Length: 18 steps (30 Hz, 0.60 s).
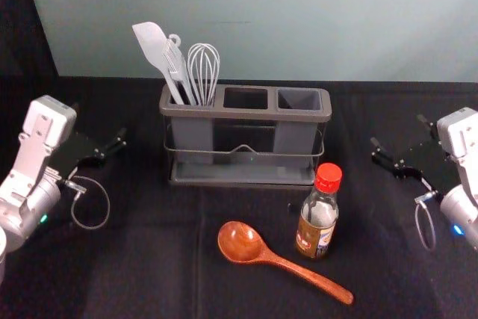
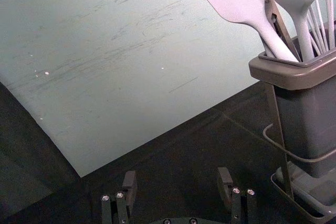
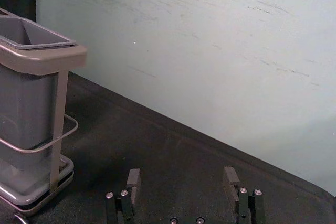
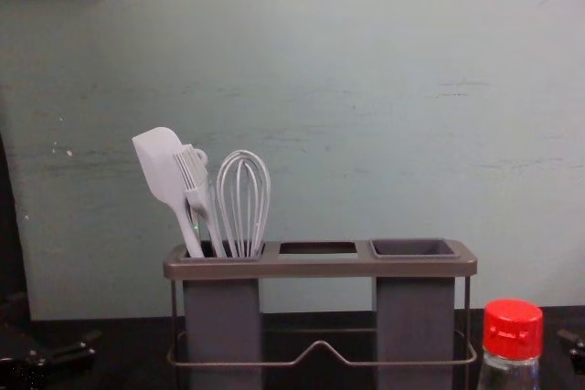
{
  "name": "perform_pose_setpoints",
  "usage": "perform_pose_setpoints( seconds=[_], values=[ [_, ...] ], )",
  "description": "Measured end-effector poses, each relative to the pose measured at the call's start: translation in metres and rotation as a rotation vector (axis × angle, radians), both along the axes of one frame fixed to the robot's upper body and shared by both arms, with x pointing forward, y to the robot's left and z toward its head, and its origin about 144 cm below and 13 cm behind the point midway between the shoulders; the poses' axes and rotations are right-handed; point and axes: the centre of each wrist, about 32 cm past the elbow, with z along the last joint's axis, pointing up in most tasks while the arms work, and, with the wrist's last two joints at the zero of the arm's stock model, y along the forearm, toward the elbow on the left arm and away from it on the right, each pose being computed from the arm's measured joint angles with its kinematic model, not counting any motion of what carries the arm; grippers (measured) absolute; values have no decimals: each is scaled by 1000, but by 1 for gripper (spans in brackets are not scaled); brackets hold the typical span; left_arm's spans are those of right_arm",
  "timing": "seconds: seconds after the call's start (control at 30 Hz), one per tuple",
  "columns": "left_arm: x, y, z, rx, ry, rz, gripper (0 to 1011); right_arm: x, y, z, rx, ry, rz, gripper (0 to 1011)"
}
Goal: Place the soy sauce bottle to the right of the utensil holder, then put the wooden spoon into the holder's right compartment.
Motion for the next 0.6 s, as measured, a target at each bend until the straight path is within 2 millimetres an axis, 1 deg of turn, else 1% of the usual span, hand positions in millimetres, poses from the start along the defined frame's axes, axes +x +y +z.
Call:
perform_pose_setpoints(
  seconds=[0.6],
  values=[
    [0,0,0,0,0,0,1005,0,0,0,0,0,0,1004]
  ],
)
